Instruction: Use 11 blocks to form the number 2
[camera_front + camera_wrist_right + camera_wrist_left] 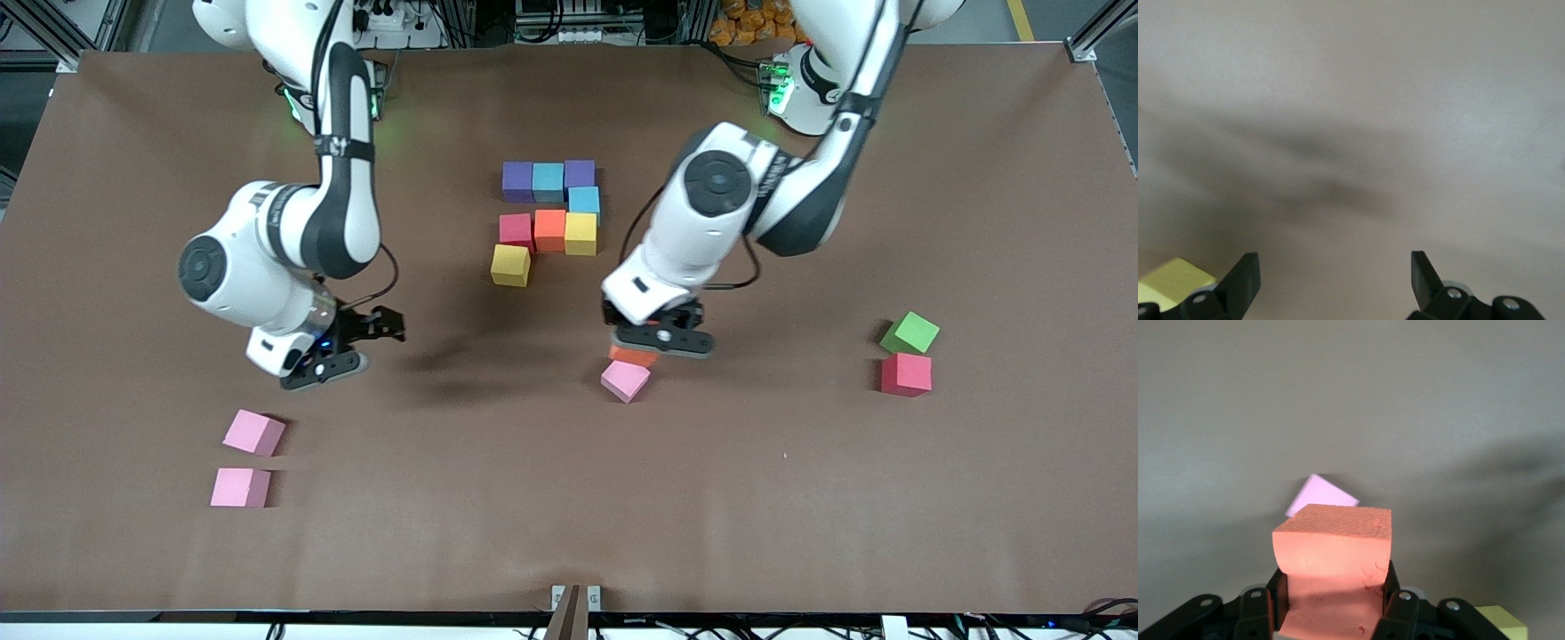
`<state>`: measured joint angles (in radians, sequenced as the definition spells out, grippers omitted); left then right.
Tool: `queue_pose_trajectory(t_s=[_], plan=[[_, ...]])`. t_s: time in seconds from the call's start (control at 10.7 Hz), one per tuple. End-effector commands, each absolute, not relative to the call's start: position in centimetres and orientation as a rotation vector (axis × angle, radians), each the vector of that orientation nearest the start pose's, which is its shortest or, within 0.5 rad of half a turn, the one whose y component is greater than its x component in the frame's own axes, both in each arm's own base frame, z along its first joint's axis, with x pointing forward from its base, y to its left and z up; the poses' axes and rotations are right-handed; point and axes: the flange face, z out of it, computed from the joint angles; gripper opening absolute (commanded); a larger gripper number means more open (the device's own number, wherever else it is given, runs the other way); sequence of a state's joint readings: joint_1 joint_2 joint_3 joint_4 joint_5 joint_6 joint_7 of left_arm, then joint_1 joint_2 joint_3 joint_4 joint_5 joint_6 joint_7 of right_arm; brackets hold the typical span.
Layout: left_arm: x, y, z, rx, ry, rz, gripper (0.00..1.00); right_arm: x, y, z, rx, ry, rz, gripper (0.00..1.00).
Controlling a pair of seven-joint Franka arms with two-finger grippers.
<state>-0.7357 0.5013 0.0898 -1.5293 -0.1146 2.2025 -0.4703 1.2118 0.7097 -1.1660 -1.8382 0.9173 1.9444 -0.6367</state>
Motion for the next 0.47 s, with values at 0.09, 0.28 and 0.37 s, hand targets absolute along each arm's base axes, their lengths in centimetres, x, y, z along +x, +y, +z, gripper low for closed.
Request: queue_pose_trajectory(t_s=[0.09,0.28,0.37], plan=[[54.3,-49.5,35.3,-3.273,0.203,-0.140,0.00,63.6,7.7,31.4,-2.845,-0.863,-0.015,1.00],[52.9,-53.4,33.9,-3.292,0.140,-0.089,0.00,65.0,2.4,30.2,-2.831,-0.963,-0.010,1.00],[51.6,-55.7,32.2,-3.303,0.107,-0.055,0.00,66.0,0.7,29.5,-2.817,-1.068,-0.043,1.00]])
